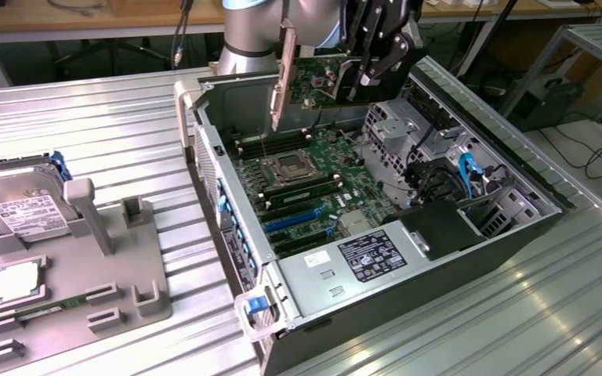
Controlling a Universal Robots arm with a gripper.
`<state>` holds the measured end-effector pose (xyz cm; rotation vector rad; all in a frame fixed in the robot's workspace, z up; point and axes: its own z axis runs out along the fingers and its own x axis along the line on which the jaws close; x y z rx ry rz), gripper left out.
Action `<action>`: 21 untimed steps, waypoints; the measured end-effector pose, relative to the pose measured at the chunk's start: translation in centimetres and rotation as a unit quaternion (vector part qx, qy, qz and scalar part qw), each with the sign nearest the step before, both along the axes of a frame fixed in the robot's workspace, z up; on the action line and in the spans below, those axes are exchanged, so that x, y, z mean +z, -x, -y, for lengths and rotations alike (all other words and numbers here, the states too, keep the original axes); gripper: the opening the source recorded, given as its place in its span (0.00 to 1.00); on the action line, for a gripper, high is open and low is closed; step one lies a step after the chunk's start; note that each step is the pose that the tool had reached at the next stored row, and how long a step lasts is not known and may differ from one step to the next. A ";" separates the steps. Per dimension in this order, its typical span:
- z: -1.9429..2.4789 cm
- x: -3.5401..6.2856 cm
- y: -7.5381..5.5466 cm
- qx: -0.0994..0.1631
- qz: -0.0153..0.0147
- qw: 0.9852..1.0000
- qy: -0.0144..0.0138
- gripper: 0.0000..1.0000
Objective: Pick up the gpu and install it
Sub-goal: 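Insert the gpu into the slot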
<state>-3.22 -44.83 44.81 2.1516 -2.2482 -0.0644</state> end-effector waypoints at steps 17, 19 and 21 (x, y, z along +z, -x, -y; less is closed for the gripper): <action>0.00 -0.35 0.0 0.045 0.003 0.999 0.000 0.28; 0.00 -0.38 0.0 0.046 0.003 0.999 0.000 0.28; 0.00 -0.40 0.0 0.047 0.003 0.999 0.000 0.28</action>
